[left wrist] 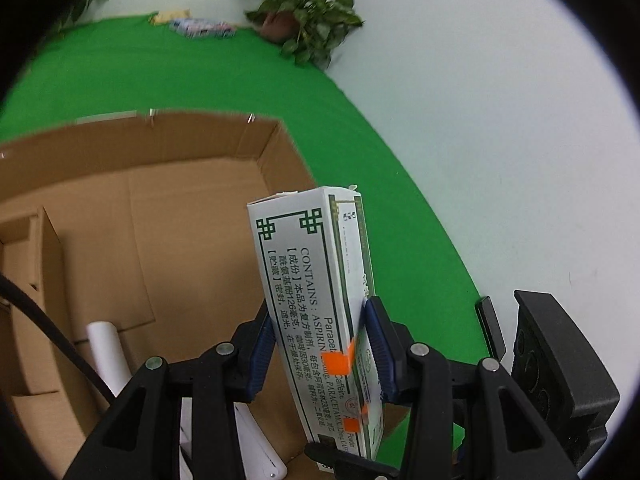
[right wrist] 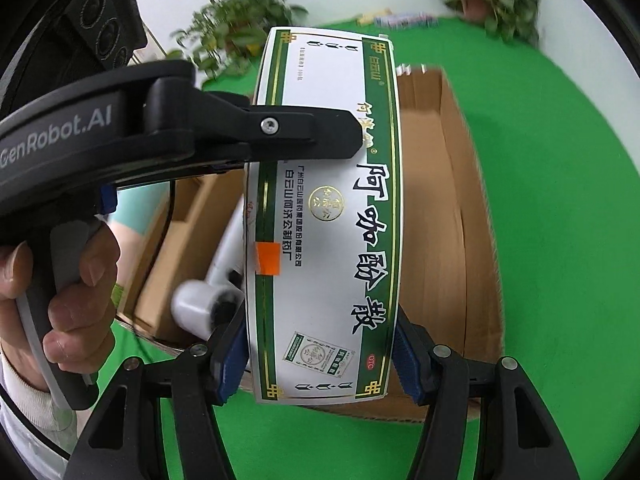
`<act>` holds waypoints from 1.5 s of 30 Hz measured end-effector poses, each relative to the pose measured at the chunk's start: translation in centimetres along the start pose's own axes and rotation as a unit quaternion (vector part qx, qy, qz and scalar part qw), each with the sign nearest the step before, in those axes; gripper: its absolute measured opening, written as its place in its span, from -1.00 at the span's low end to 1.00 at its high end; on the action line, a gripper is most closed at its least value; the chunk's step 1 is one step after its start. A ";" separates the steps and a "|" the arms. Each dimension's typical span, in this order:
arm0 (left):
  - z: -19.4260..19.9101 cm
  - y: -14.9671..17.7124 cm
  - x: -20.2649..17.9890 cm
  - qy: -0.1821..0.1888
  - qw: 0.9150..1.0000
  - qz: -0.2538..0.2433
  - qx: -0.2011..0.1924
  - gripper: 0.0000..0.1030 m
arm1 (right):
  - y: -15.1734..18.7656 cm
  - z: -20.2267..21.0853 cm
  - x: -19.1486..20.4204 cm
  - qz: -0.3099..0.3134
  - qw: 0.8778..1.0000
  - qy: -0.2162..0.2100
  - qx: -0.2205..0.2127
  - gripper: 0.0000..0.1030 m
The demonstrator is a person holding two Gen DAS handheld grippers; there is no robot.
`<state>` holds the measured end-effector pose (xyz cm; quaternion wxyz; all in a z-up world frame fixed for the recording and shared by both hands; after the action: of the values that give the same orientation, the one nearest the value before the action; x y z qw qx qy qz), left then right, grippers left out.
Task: Organize objects
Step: 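Carry the medicine box with both grippers over the large box and lower it, then open both grippers to release the medicine box and withdraw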
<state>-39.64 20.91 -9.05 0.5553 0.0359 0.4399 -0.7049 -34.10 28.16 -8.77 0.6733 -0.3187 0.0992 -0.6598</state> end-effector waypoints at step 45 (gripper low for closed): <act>6.6 4.5 3.2 -0.044 0.999 0.004 -0.012 -0.03 | -4.2 -1.8 3.5 0.016 0.999 0.039 0.002 0.45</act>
<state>-34.38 14.16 -9.38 0.5770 -0.0005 0.4236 -0.6983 -38.12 24.62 -6.81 0.6800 -0.2898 0.1294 -0.6610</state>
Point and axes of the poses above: each gripper's, at about its wrist camera, not at the fingertips, and z roughly against the way its jaws point, x to its left, y to its underside, the point moved 6 cm from there along -z, roughly the way its jaws point, and after that the axes turned 10 degrees about -x, right-handed, at the moved point
